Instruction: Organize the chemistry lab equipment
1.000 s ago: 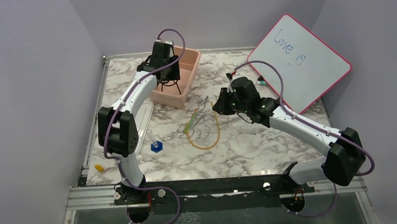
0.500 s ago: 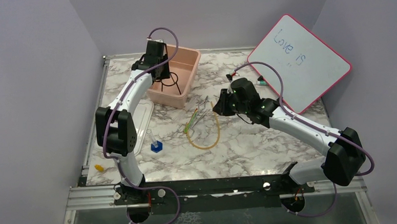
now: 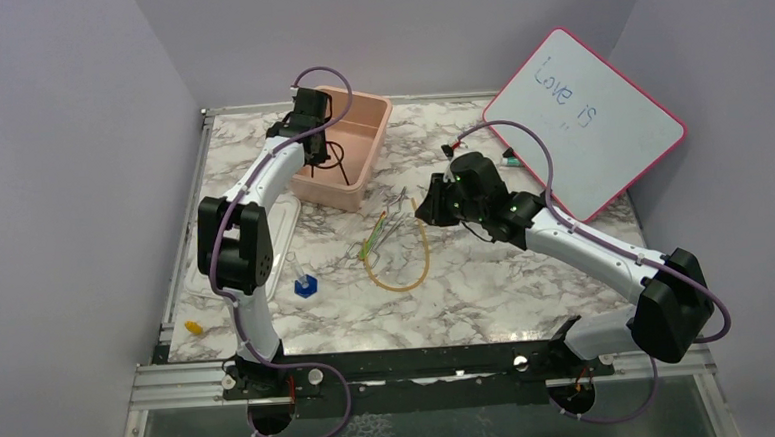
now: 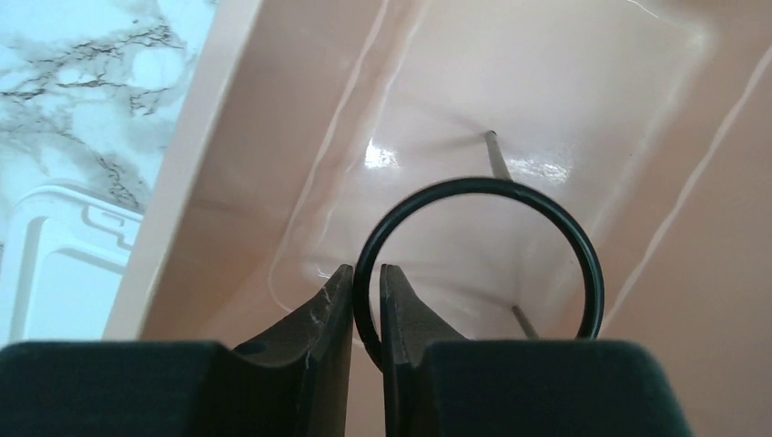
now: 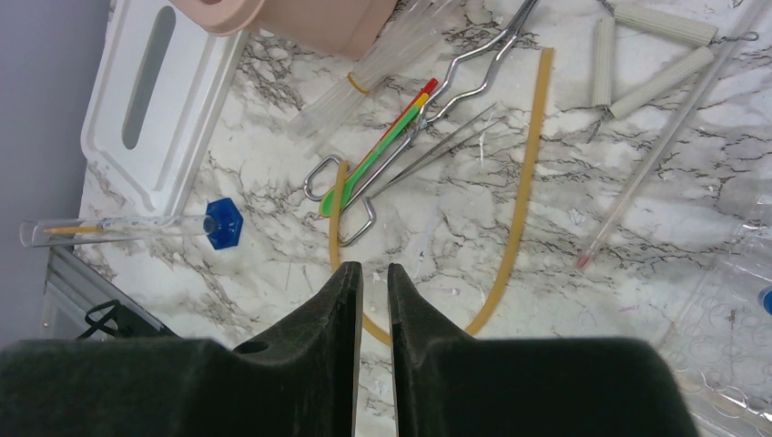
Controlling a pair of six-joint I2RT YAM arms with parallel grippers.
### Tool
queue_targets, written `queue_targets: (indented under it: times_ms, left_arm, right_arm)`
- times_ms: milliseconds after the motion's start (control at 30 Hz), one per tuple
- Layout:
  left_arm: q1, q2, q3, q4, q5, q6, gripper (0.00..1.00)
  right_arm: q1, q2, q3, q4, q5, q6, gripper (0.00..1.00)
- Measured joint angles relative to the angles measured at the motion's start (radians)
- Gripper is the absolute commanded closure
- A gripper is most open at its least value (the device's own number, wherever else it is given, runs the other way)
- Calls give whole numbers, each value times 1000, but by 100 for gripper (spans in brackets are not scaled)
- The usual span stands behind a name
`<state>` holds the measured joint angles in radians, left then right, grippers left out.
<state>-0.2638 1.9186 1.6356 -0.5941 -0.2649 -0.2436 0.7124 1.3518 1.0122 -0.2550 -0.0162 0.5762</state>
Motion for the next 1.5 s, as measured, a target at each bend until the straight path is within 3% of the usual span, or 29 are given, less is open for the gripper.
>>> queue_targets:
  times_ms: [333,600,733,1000,1267,1333,1500]
  left_arm:
    - [0,-4,-12,2,-93,-5,92]
    - [5,-21,-40,0,-153,-26,92]
    - [16,-35,-53,-1,-176,-45,76]
    - [24,-66,-23,-36,-162,-51,58]
    - [26,-187,58,-46,-97,-43,51]
    - [26,-232,58,-51,-56,-42,49]
    - [26,-344,44,-54,45,-27,43]
  right_arm:
    - [0,0,0,0,0,0,80]
    - [0,0,-8,0,0,1,80]
    - [0,0,-8,0,0,2,79]
    - [0,0,-8,0,0,2,76]
    - [0,-5,-8,8,-24,-21,65]
    - [9,-6,-13,28,-39,-37,58]
    - [137,-2,-16,94,-53,-90,47]
